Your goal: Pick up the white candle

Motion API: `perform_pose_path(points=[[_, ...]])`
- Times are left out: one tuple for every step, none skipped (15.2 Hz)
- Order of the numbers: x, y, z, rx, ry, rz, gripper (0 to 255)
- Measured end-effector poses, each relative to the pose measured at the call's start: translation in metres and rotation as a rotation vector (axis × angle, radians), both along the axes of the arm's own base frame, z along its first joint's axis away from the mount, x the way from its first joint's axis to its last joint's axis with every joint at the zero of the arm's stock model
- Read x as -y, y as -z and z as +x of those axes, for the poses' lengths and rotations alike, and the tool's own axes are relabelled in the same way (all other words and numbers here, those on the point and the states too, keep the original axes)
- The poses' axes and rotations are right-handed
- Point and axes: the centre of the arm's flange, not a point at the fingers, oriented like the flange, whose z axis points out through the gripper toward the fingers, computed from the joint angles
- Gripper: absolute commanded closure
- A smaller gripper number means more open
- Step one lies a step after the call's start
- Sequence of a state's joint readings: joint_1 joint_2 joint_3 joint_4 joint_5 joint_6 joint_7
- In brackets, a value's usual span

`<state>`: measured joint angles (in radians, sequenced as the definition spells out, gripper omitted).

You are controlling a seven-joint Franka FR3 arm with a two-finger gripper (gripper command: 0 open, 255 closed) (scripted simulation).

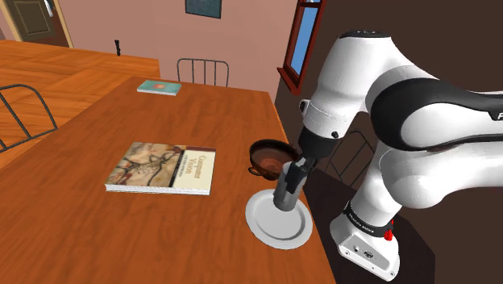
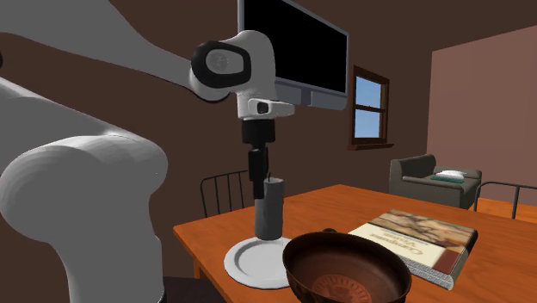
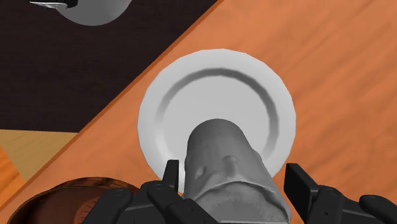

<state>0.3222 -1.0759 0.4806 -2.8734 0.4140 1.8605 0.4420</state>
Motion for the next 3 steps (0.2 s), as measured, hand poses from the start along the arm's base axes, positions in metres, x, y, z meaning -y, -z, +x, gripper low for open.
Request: perform_pose_path(points=[[0.0007, -0.0050, -0.0004, 0.000, 0.000, 0.000, 255], [0.0004, -0.0101, 0.0005, 0.000, 0.000, 0.000, 255], [0.0006, -0.0135, 0.0009, 0.000, 0.000, 0.000, 255]])
